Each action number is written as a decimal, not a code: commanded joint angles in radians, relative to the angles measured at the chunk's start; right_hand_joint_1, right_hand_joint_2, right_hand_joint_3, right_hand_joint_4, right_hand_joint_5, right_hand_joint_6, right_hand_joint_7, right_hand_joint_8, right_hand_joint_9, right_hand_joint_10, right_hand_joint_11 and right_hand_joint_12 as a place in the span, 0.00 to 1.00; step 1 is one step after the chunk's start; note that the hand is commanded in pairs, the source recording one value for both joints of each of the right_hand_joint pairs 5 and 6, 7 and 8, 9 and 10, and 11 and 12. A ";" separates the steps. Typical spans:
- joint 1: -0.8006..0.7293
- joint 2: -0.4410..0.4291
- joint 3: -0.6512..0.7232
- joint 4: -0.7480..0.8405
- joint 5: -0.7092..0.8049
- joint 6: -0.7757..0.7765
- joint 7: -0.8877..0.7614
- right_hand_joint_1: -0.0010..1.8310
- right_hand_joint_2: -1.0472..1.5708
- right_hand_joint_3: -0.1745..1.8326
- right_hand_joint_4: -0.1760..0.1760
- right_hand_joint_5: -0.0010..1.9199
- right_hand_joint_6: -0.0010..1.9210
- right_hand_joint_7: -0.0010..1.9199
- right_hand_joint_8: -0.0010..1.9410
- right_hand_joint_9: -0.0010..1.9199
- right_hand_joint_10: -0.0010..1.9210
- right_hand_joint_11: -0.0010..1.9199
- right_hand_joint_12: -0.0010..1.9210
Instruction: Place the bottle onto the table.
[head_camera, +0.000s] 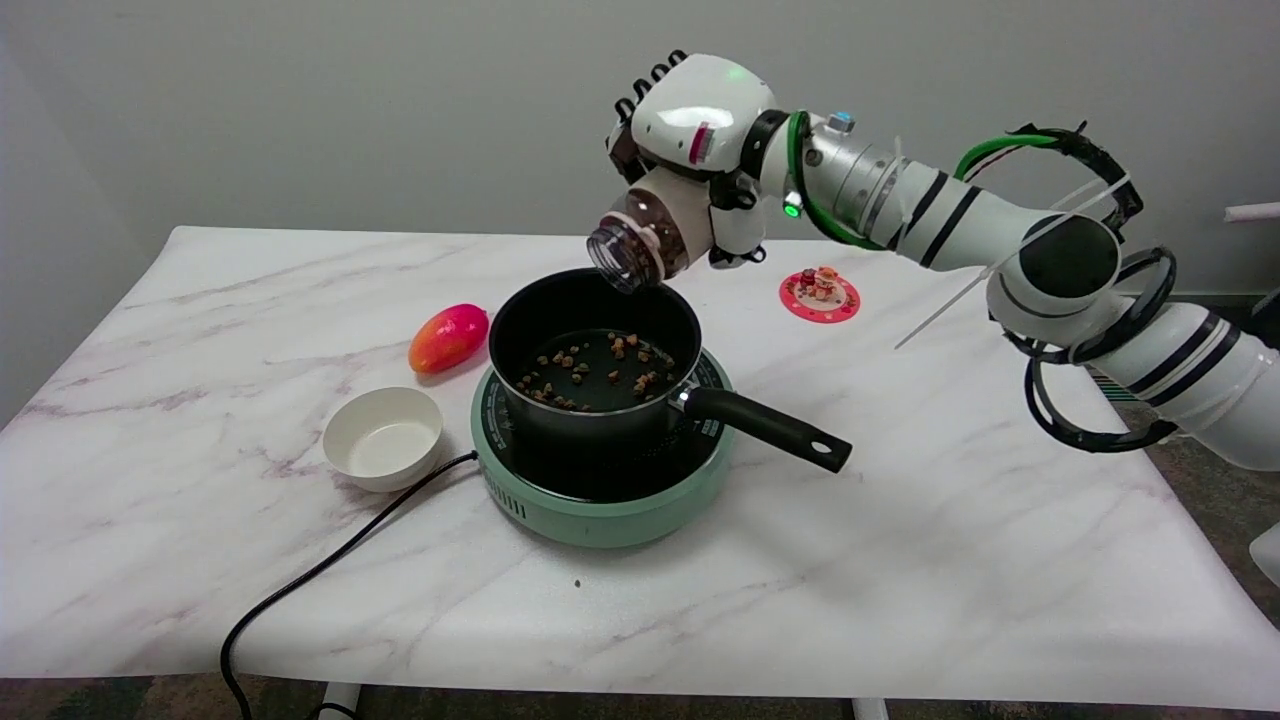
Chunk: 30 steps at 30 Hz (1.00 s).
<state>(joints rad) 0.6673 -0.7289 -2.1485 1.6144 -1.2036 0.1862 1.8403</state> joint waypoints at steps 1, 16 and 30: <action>-0.121 0.008 0.191 -0.110 0.538 -0.029 0.004 0.84 0.54 0.67 0.50 0.78 0.78 0.79 0.78 0.68 0.68 0.56 0.56; -0.378 0.010 0.528 -0.239 1.042 0.046 0.006 0.86 0.49 0.73 0.50 0.75 0.75 0.77 0.77 0.68 0.68 0.56 0.56; -0.538 -0.015 0.607 -0.471 1.482 0.311 -0.005 0.86 0.52 0.69 0.50 0.78 0.78 0.79 0.78 0.70 0.70 0.57 0.57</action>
<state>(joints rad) 0.3413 -0.7249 -1.7079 1.3758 -0.2253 0.2656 1.8434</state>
